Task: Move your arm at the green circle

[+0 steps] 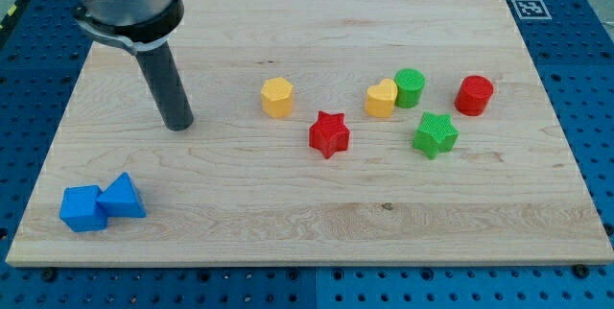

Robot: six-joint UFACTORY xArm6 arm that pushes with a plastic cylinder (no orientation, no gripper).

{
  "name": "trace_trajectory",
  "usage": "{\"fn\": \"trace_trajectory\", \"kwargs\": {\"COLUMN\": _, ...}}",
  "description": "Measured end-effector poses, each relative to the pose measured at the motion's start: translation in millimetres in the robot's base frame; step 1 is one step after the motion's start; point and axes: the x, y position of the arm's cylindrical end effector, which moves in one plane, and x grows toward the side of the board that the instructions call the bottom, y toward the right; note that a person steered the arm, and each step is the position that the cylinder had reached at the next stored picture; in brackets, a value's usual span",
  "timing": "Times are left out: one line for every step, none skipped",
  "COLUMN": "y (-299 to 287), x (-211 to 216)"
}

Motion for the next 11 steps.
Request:
{"fn": "trace_trajectory", "kwargs": {"y": 42, "x": -8}}
{"fn": "trace_trajectory", "kwargs": {"y": 69, "x": -51}}
{"fn": "trace_trajectory", "kwargs": {"y": 76, "x": -110}}
{"fn": "trace_trajectory", "kwargs": {"y": 162, "x": -149}}
{"fn": "trace_trajectory", "kwargs": {"y": 272, "x": -152}}
{"fn": "trace_trajectory", "kwargs": {"y": 312, "x": -129}}
{"fn": "trace_trajectory", "kwargs": {"y": 313, "x": -101}}
{"fn": "trace_trajectory", "kwargs": {"y": 313, "x": -72}}
{"fn": "trace_trajectory", "kwargs": {"y": 313, "x": -48}}
{"fn": "trace_trajectory", "kwargs": {"y": 313, "x": -28}}
{"fn": "trace_trajectory", "kwargs": {"y": 313, "x": -35}}
